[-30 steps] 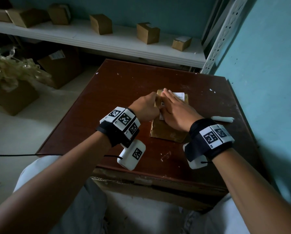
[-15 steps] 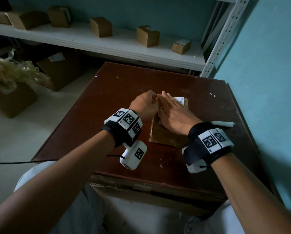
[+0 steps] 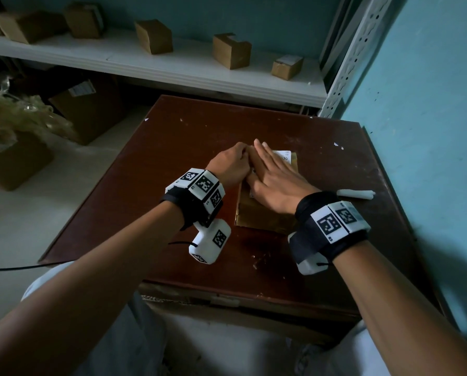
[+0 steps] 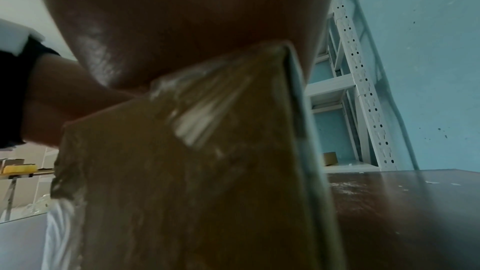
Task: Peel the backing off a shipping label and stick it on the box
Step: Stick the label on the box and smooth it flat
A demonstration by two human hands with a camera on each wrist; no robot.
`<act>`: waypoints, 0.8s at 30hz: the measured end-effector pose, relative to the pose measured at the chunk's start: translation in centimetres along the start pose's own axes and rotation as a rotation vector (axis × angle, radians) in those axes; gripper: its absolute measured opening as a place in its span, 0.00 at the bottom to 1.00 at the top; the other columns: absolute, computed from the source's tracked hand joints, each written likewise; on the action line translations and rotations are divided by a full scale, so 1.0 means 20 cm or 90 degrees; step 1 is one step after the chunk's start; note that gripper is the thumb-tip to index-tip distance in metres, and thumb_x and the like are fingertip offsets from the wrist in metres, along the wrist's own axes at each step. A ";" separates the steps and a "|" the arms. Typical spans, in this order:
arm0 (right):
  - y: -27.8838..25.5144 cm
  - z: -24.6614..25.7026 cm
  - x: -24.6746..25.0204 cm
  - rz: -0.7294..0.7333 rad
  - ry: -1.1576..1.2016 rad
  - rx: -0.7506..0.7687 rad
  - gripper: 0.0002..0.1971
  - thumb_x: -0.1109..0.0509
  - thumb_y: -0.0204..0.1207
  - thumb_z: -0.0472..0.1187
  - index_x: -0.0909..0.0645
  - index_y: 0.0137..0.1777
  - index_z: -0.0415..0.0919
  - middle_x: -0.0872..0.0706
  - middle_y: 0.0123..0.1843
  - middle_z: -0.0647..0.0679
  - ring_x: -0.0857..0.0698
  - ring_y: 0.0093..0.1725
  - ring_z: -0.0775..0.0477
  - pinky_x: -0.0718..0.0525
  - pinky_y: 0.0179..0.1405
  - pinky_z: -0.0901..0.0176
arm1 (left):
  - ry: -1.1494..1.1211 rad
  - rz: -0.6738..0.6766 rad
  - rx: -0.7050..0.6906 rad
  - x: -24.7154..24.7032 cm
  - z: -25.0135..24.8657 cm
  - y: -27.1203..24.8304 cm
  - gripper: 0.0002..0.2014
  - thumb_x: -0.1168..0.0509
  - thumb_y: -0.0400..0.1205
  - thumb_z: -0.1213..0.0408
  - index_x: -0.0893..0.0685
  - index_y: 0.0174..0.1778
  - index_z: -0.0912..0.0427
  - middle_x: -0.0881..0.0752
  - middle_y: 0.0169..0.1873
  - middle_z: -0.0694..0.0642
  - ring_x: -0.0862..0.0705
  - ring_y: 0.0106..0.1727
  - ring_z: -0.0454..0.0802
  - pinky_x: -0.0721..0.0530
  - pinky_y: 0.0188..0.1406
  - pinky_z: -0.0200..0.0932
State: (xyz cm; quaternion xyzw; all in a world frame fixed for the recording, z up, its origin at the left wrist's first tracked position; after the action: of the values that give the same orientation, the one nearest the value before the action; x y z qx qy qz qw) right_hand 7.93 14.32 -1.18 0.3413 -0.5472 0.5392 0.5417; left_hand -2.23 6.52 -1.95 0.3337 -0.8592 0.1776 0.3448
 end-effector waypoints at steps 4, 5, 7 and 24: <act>0.02 0.00 0.00 0.004 0.012 -0.011 0.34 0.53 0.85 0.53 0.65 0.86 0.46 0.73 0.85 0.50 0.70 0.84 0.53 0.67 0.82 0.55 | 0.005 0.004 -0.004 0.00 0.00 0.01 0.17 0.52 0.89 0.62 0.27 0.71 0.59 0.18 0.62 0.61 0.19 0.57 0.55 0.28 0.49 0.43; 0.02 0.00 0.00 0.006 0.018 -0.015 0.34 0.54 0.85 0.53 0.66 0.86 0.46 0.73 0.85 0.51 0.70 0.84 0.54 0.67 0.81 0.56 | 0.003 0.004 -0.004 0.00 0.00 0.01 0.17 0.52 0.89 0.62 0.27 0.71 0.59 0.18 0.62 0.61 0.19 0.57 0.55 0.28 0.49 0.43; 0.02 0.00 0.01 0.008 0.030 -0.024 0.35 0.55 0.86 0.53 0.68 0.85 0.44 0.73 0.85 0.51 0.69 0.84 0.54 0.67 0.80 0.57 | 0.000 0.005 -0.004 0.00 0.01 0.01 0.17 0.52 0.89 0.61 0.27 0.72 0.59 0.18 0.62 0.61 0.19 0.56 0.54 0.27 0.50 0.44; 0.05 -0.02 0.03 0.025 0.016 -0.065 0.30 0.65 0.87 0.49 0.69 0.85 0.40 0.72 0.85 0.47 0.70 0.84 0.52 0.64 0.85 0.50 | -0.025 0.020 0.010 0.00 -0.01 0.00 0.18 0.53 0.90 0.59 0.31 0.74 0.59 0.21 0.66 0.61 0.24 0.51 0.48 0.30 0.47 0.42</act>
State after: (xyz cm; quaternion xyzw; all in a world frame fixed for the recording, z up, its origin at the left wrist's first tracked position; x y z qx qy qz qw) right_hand 6.86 14.97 -0.97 0.2956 -0.5742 0.5250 0.5544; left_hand -2.26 6.64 -1.82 0.3263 -0.8696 0.1830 0.3221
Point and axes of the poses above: each hand's wrist, its own y-axis towards the middle knuckle, its own x-axis out of the back of the hand, z = x × y, the point moved 2 cm from there along y, towards the middle knuckle
